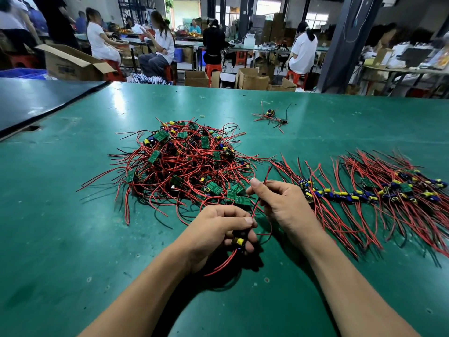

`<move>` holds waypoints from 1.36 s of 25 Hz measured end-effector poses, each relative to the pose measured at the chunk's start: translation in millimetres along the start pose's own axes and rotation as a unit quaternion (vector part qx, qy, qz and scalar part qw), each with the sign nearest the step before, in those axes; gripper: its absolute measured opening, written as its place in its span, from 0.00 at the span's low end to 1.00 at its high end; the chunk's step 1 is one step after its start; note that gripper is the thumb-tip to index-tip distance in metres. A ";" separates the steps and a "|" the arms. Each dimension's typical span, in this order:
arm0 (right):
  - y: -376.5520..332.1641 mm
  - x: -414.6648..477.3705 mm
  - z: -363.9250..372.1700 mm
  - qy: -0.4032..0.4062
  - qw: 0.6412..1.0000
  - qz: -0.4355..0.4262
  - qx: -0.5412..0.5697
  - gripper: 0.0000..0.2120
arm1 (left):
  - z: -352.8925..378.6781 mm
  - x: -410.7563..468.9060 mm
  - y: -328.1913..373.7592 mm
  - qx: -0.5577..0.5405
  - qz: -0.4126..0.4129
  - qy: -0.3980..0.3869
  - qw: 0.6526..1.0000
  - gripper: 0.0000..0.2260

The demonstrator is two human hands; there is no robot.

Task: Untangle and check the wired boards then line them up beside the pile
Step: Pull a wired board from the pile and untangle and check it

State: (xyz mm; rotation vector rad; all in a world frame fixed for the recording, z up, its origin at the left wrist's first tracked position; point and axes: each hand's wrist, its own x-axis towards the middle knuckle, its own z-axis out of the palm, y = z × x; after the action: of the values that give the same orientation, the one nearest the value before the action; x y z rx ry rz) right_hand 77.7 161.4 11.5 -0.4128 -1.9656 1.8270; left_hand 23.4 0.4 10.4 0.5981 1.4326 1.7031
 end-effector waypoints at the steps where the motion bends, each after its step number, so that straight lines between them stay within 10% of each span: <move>1: -0.2 0.6 0.6 -0.011 1.000 0.016 0.022 0.18 | 0.8 1.3 -1.0 -0.009 0.001 0.008 1.000 0.06; 8: -1.9 -4.0 1.1 -0.204 0.966 0.125 0.102 0.13 | 0.4 3.4 -2.4 -0.054 0.030 0.013 0.998 0.07; 22: 8.7 6.6 -8.4 0.017 0.997 0.007 0.073 0.11 | 7.1 1.4 -6.8 0.038 0.065 0.022 0.997 0.09; 29: -2.9 -10.4 2.9 -0.197 0.956 0.145 0.165 0.12 | 6.9 2.6 -7.7 0.010 0.050 0.067 0.996 0.09; 34: -2.5 -9.6 7.4 -0.139 0.967 0.142 0.158 0.08 | 3.5 3.5 -7.6 0.035 0.068 0.060 0.995 0.08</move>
State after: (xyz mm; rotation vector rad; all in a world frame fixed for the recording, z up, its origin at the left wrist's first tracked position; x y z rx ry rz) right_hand 82.5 150.1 12.6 -0.3666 -1.8083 2.4522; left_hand 26.3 5.5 3.5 0.6540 1.5719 1.8287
